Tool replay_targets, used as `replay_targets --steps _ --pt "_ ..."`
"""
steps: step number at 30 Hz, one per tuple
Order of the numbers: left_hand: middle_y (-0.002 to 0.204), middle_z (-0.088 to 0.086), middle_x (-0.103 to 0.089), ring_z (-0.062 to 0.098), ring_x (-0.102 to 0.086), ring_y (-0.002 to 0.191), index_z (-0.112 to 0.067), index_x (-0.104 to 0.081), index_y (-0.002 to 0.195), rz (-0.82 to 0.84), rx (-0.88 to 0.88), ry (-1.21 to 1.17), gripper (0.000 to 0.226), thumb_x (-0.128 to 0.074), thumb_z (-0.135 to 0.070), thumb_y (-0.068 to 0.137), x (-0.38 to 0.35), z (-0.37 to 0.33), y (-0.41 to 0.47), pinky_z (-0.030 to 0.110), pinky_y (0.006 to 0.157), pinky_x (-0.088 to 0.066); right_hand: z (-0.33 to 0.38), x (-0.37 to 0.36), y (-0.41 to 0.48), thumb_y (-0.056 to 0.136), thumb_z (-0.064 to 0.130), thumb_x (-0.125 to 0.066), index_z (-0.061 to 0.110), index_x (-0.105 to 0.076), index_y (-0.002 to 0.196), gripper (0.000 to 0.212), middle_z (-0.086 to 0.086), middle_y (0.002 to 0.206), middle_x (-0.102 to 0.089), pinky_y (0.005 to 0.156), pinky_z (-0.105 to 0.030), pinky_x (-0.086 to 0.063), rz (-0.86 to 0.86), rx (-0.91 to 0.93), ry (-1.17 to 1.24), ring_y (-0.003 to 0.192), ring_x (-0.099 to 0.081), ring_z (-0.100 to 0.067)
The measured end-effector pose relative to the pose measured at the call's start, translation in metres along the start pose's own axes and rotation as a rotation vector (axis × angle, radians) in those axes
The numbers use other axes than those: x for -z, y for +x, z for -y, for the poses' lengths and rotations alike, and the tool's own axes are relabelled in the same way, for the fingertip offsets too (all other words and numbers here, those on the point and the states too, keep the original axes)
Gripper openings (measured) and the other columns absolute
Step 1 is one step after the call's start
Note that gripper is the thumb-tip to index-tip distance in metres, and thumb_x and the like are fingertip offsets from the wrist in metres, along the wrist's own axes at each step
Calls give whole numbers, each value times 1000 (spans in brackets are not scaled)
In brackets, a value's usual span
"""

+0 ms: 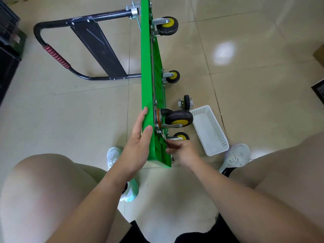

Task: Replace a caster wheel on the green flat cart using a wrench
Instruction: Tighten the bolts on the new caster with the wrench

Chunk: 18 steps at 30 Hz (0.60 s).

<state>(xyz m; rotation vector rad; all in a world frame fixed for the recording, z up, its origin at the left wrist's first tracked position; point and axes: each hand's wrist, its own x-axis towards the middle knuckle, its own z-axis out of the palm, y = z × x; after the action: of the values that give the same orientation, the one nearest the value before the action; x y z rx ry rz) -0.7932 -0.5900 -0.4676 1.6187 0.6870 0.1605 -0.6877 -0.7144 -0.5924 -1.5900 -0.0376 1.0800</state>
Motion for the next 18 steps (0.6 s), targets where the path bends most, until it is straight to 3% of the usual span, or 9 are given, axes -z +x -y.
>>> replay_targets --steps 8,12,15,18 --pt "160 -28 -35 2 -37 149 -70 -30 147 -13 -5 11 54 -43 -58 96 -1 0 0 45 125 -30 4 -2 -12 79 -5 -79 21 -73 113 42 12 101 -76 108 -42 -48 35 -2 -28 107 -69 -15" --pt "162 -23 -36 5 -36 150 -72 -31 144 -17 -21 1 57 -44 -65 89 -1 0 1 46 125 -31 10 -1 -34 79 0 -82 17 -71 119 45 14 91 -75 95 -25 -55 30 42 -67 88 -70 -2" --pt "161 -24 -38 4 -39 148 -75 -33 140 -31 -24 -16 54 -45 -65 88 -2 0 1 45 125 -31 17 -2 -51 83 2 -78 14 -70 121 41 3 96 -77 83 -18 -56 28 84 -77 84 -70 -6" --pt "161 -24 -38 3 -39 148 -77 -34 138 -31 -17 -27 53 -45 -64 88 -4 -2 0 44 125 -30 28 -7 -66 86 3 -75 6 -71 121 35 -8 100 -77 81 -27 -59 71 57 35 85 -73 -17"
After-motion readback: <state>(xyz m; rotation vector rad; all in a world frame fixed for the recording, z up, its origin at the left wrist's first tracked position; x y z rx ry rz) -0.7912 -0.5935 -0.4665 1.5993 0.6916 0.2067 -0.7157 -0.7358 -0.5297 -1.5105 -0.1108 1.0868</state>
